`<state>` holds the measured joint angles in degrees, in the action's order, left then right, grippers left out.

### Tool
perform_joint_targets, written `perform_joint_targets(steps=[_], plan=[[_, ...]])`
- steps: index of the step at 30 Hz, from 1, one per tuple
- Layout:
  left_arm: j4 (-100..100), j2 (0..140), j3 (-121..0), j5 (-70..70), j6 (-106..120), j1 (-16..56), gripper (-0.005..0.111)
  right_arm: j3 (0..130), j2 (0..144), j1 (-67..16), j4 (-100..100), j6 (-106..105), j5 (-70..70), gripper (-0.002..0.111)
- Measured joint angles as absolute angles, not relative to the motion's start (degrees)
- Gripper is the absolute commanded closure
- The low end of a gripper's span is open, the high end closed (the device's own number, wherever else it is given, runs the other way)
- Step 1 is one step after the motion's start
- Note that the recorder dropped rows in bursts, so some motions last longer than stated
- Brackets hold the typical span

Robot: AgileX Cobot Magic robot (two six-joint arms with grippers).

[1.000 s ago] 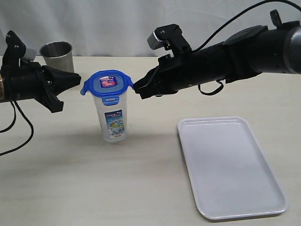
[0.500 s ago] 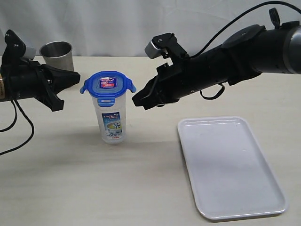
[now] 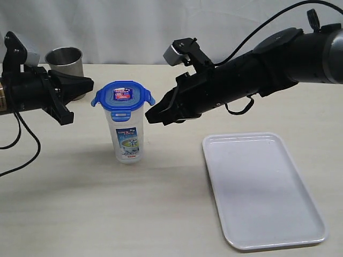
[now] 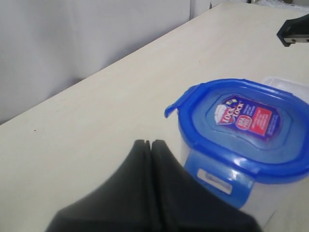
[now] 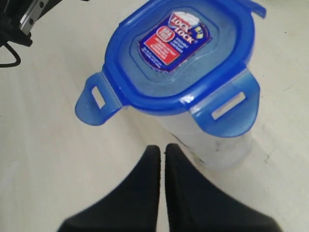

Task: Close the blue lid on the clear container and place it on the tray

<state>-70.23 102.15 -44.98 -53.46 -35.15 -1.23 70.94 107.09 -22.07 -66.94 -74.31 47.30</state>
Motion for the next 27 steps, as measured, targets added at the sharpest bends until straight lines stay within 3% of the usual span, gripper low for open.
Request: perform_joint_targets(steps=[27], plan=[[-73.0,104.4,-45.1,-55.0,-35.8,-1.2,0.107,71.1,107.1,-22.1,-69.1,-76.9,43.1,0.104]])
